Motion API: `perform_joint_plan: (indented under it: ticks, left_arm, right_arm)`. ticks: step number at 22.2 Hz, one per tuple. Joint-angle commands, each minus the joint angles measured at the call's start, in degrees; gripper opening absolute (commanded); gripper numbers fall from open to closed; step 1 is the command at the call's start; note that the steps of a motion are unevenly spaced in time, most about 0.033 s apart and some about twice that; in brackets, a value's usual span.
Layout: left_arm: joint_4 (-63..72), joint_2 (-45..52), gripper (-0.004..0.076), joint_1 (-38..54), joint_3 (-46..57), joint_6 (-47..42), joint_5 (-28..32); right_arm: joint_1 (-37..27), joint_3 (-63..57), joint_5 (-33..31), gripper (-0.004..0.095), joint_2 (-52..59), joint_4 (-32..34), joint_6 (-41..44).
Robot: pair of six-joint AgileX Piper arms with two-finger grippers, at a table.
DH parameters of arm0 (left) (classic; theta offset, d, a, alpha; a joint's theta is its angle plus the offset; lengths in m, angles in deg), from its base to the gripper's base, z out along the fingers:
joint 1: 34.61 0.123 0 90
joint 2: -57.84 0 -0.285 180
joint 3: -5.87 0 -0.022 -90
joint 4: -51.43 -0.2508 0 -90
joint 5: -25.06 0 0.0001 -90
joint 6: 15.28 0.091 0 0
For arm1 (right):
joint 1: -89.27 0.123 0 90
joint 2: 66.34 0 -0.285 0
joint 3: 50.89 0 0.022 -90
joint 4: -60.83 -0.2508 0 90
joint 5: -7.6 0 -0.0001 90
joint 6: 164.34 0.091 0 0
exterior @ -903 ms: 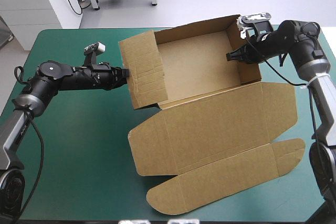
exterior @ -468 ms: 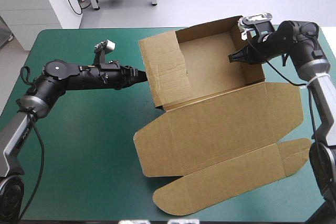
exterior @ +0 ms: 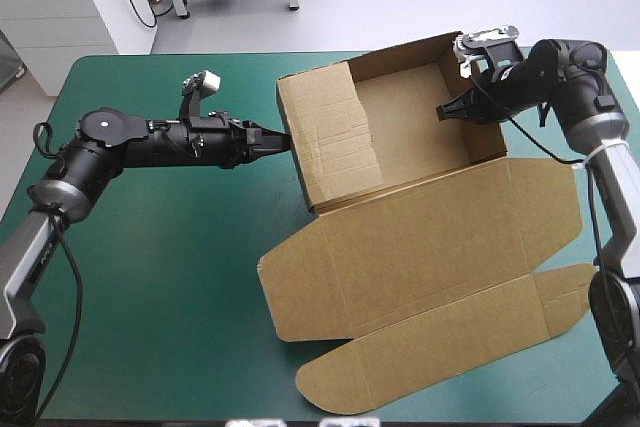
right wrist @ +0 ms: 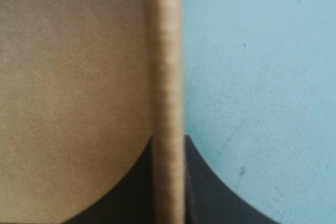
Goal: Fold the box
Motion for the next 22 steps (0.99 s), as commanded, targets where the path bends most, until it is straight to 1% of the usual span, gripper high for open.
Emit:
perform_joint_plan:
  ticks: [1,3,4,5,8,10,14,15,16,17,19,20,22]
  left_arm:
    - [7.63,2.66,0.0476,-0.22,-1.99,0.32,-1.49]
    - [10.92,2.66,0.056,-0.22,-1.99,0.32,-1.92]
    - [12.48,2.66,0.0587,-0.22,-1.99,0.32,-2.46]
    - [13.49,2.66,0.0597,-0.22,-1.99,0.32,-2.93]
    - [13.55,2.66,0.0599,-0.22,-1.99,0.32,-3.93]
    - [13.89,2.66,0.0595,-0.22,-1.88,0.32,-2.98]
    - [13.89,2.66,0.0579,-0.22,-1.88,0.32,-2.98]
    - [13.58,2.66,0.0579,-0.22,-1.88,0.43,-3.11]
    - [12.33,2.66,0.0579,-0.59,-1.88,-0.07,-3.32]
    - [11.64,2.8,0.0579,-1.0,-1.88,-1.2,-2.22]
    - [8.5,2.97,0.0579,-2.86,-1.88,-5.46,3.66]
    - [6.31,3.2,0.0579,-4.36,-1.88,-6.89,7.3]
    - [0.47,3.61,0.0579,-7.58,-1.99,-11.14,12.73]
  right_arm:
    - [-0.04,1.71,0.89,-0.0015,2.74,-0.48,0.12]
    - [-0.04,1.71,0.52,-0.0015,2.74,1.11,0.38]
    - [-0.04,1.71,0.18,-0.0015,2.74,1.79,0.63]
    - [-0.04,1.71,-0.11,-0.0015,2.74,2.44,0.86]
    - [-0.04,1.71,-1.12,-0.0015,2.74,3.19,1.36]
    - [-0.04,1.71,-1.15,-0.0015,2.74,3.19,1.36]
    - [-0.04,1.71,-1.39,-0.0015,2.74,3.19,1.36]
    - [-0.04,1.71,-0.73,-0.0015,2.74,3.19,1.49]
    - [-0.04,1.71,1.48,-0.0015,2.74,3.41,2.8]
    - [-0.04,1.71,2.45,-0.0015,2.74,3.41,3.6]
    - [0.85,2.43,3.59,-0.0015,2.95,3.51,4.26]
    - [1.97,3.47,3.59,-0.0014,2.95,4.55,4.41]
    - [4.27,6.13,3.59,-0.0014,2.95,8.66,7.04]
